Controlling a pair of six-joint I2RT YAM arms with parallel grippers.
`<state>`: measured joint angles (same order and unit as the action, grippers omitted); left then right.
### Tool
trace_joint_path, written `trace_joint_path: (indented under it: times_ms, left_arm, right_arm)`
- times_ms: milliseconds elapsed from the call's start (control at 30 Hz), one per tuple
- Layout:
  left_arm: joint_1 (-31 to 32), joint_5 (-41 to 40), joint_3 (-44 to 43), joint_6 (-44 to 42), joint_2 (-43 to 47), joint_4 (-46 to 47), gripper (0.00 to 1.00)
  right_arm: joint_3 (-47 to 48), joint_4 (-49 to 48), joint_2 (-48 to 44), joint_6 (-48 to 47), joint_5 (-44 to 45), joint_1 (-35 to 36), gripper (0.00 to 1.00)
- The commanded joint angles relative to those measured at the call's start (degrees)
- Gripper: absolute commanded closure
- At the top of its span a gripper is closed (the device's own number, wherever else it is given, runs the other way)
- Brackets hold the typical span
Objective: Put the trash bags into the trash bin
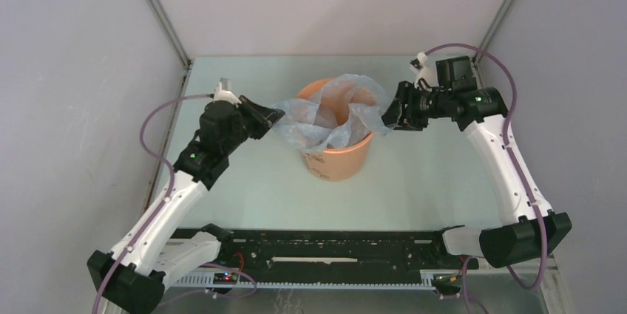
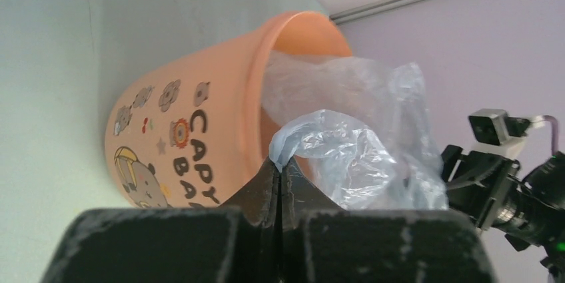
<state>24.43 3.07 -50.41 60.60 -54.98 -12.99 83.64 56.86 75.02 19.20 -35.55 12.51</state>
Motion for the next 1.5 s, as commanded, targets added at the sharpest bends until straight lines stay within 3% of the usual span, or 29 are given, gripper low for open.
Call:
trace_joint_path:
  times_ms: [0, 133, 300, 367, 533, 667, 767, 900, 967, 1033, 1100, 1367, 1467]
  left_arm:
    - [0.18, -2.89, -8.48, -5.88, 4.50, -6.73, 1.00]
    - [0.18, -2.90, -11.92, -8.04, 6.51, -6.82, 1.00]
    - [0.18, -5.14, -13.81, -9.96, 8.52, -6.68, 1.00]
    - [0.18, -5.06, -12.59, -8.70, 9.37, -5.70, 1.00]
    - [0.18, -5.58, -12.17, -7.24, 9.80, -4.56, 1.00]
    - [0.18, -5.23, -13.08, -5.41, 8.48, -4.50, 1.00]
    - [0.18, -4.67, -12.47, -4.27, 8.22, -3.79, 1.00]
    - [0.18, -3.79, -12.29, -3.92, 7.80, -3.53, 1.00]
    - [0.18, -4.05, -11.97, -3.55, 8.06, -3.53, 1.00]
    - [0.18, -4.41, -11.86, -3.28, 8.22, -3.44, 1.00]
    - [0.18, -4.43, -12.33, -3.73, 8.05, -3.64, 1.00]
    - [0.18, -4.33, -13.26, -3.83, 5.97, -4.85, 1.00]
    - [0.18, -4.90, -13.44, -3.97, 5.31, -5.12, 1.00]
  right_arm:
    - [5.04, 6.99, -2.25, -2.97, 5.33, -2.16, 0.43]
    - [10.40, 10.13, -4.52, -1.99, 6.72, -3.11, 0.29]
    - [26.69, 17.30, -3.64, 0.19, 24.08, -1.41, 0.19]
    - [30.85, 14.41, -3.08, 0.59, 24.60, 0.90, 0.18]
    - [27.28, 1.38, -2.70, 5.74, 17.73, 7.69, 0.14]
    - [26.69, 6.36, -3.05, 19.61, 31.22, 5.44, 0.08]
    - [22.65, -2.67, -6.20, 19.82, 32.56, 12.34, 0.00]
    - [23.31, -8.55, -2.47, 17.31, 32.69, 20.04, 0.09]
    - [23.25, -8.54, 0.96, 14.04, 36.85, 23.84, 0.16]
    - [24.14, -6.56, 5.64, 11.52, 39.83, 25.98, 0.36]
    - [24.84, -4.49, 9.61, 9.22, 41.34, 27.11, 0.46]
    - [28.17, 3.91, 24.47, -1.21, 47.43, 31.96, 0.53]
    - [29.19, 4.79, 29.83, -1.22, 47.62, 32.31, 0.61]
